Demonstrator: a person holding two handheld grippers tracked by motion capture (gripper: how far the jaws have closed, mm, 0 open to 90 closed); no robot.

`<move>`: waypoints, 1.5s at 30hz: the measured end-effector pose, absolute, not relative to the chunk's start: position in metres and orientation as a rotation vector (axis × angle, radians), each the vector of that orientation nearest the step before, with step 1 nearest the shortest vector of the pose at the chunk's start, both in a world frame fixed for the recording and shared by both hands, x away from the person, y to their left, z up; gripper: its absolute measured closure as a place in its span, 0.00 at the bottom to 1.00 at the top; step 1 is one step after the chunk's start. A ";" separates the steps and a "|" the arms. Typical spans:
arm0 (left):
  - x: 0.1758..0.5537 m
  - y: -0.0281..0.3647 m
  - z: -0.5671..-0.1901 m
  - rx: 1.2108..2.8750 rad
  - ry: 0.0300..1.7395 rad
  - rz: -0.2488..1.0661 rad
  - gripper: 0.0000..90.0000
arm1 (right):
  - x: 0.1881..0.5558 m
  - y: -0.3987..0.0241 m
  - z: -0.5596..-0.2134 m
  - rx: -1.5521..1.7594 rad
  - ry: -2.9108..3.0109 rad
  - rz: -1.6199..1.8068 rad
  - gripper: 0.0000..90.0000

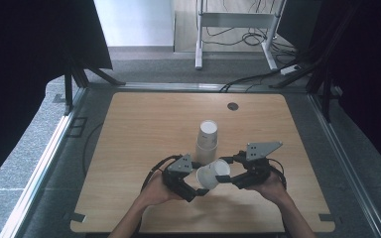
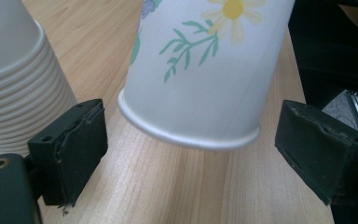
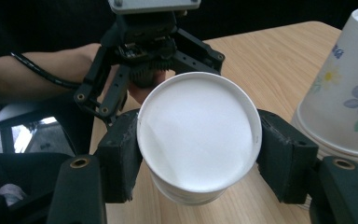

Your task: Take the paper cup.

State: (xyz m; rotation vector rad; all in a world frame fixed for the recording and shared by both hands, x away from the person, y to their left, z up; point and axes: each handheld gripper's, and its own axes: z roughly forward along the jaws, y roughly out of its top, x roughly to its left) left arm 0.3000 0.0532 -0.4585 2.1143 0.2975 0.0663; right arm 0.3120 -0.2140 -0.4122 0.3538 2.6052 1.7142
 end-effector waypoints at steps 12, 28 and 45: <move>0.300 0.049 -0.466 2.117 0.285 0.067 0.18 | 0.311 -0.211 -0.422 0.333 2.598 1.783 0.40; 0.299 0.049 -0.468 2.134 0.271 0.084 0.33 | 0.313 -0.211 -0.424 0.328 2.614 1.753 0.40; 0.301 0.055 -0.452 2.238 0.260 0.149 0.35 | 0.307 -0.212 -0.416 0.325 2.632 1.619 0.25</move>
